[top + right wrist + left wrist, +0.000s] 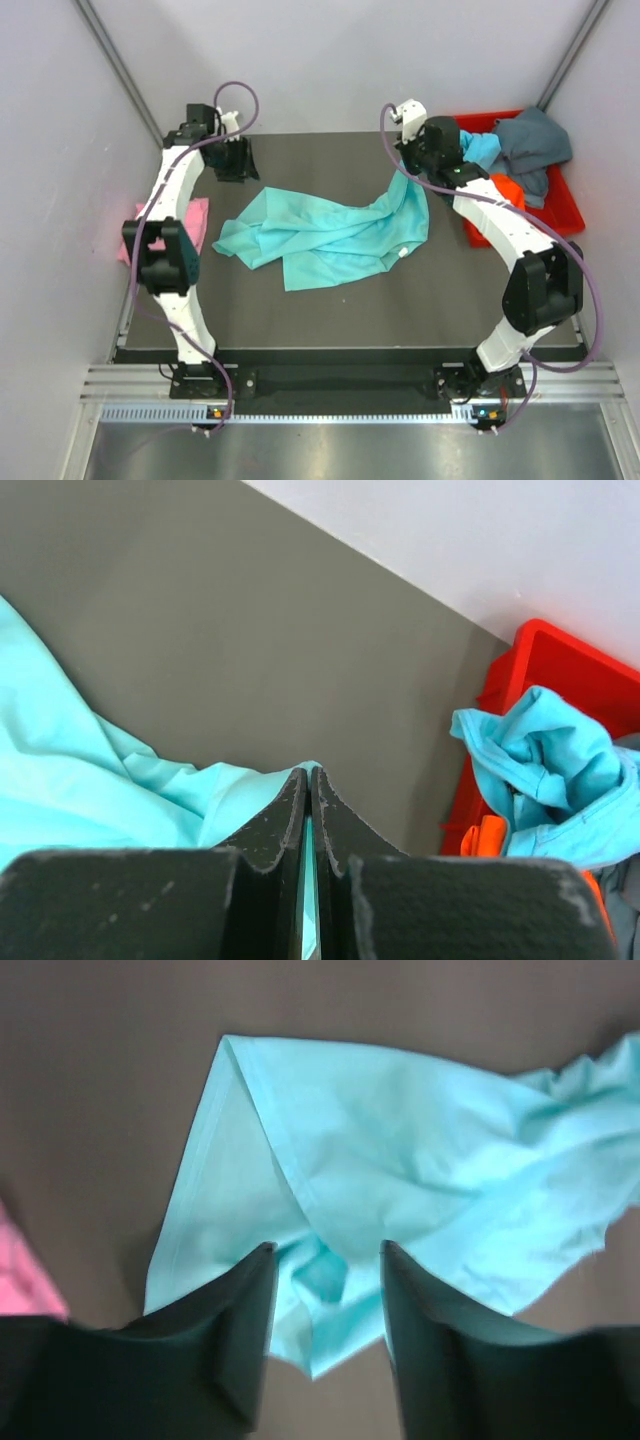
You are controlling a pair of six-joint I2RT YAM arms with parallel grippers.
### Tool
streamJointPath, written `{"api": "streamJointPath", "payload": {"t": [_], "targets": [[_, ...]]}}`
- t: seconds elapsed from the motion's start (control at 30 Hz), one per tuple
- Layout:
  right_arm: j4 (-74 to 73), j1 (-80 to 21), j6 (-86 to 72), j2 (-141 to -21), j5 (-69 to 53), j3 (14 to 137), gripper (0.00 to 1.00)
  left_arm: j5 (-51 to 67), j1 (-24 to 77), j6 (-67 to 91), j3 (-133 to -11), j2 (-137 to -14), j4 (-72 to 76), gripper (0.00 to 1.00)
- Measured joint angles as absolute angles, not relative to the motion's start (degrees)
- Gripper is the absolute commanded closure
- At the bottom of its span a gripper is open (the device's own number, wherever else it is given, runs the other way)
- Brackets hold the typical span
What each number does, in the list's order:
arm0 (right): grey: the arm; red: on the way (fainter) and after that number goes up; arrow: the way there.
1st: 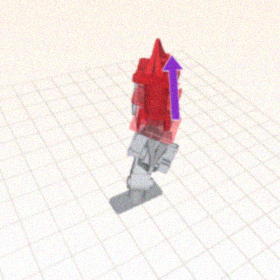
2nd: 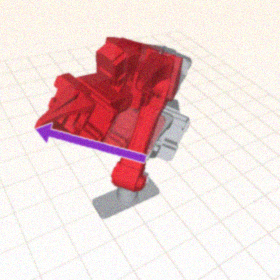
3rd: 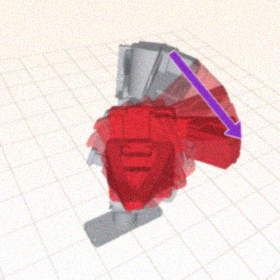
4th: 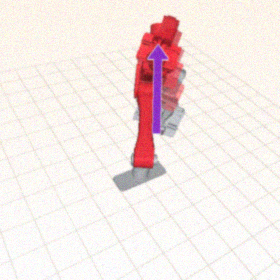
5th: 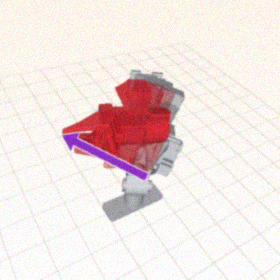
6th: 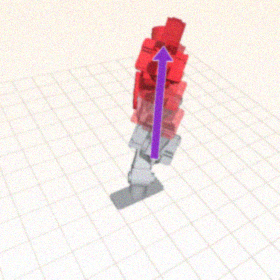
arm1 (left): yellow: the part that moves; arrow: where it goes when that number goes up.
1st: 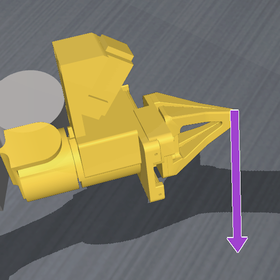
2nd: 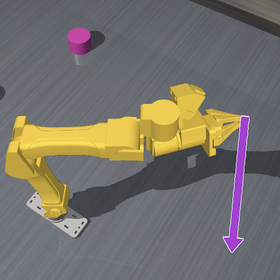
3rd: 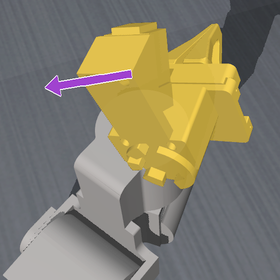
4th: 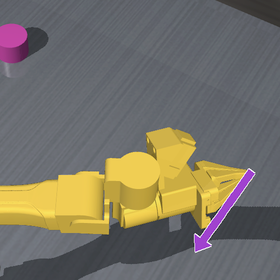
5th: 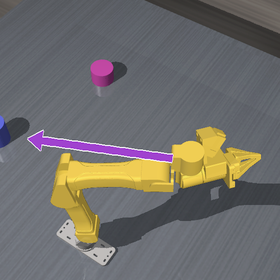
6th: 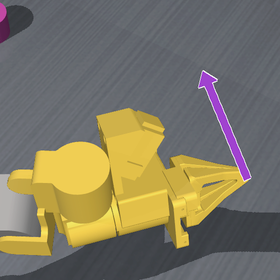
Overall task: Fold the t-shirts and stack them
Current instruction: Flatten the tshirt out
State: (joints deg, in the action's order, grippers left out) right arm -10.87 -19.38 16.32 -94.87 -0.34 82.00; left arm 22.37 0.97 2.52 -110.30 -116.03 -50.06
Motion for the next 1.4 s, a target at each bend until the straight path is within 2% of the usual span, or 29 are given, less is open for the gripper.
{"api": "streamJointPath", "payload": {"t": [0.1, 0.2, 0.33, 0.47, 1.0, 1.4], "targets": [[-10.52, -19.4, 16.29, -92.73, -0.4, 80.58, 1.0, 23.16, 0.8, 1.63, -108.12, -109.19, -51.46, 0.59], [-10.33, -19.4, 16.32, -91.13, -0.51, 79.35, 1.0, 24.21, 0.82, 1.04, -108.29, -107.63, -52.82, 0.57], [-10.26, -19.44, 16.32, -90.35, -0.58, 78.32, 1.0, 25.52, 0.82, 0.12, -105.71, -110.08, -55.68, 0.51], [-10.37, -19.44, 16.29, -90.32, -0.56, 77.97, 1.0, 26.02, 0.82, -0.25, -103.63, -114.59, -58.92, 0.49], [-10.26, -19.46, 16.36, -90.28, -0.56, 77.97, 1.0, 29.47, 2.15, -0.27, -103.04, -120.16, -61.08, 0.5], [-10.26, -19.46, 16.38, -90.28, -0.56, 77.97, 1.0, 30.26, 2.81, -0.1, -104.51, -122.98, -60.97, 0.55]]}}
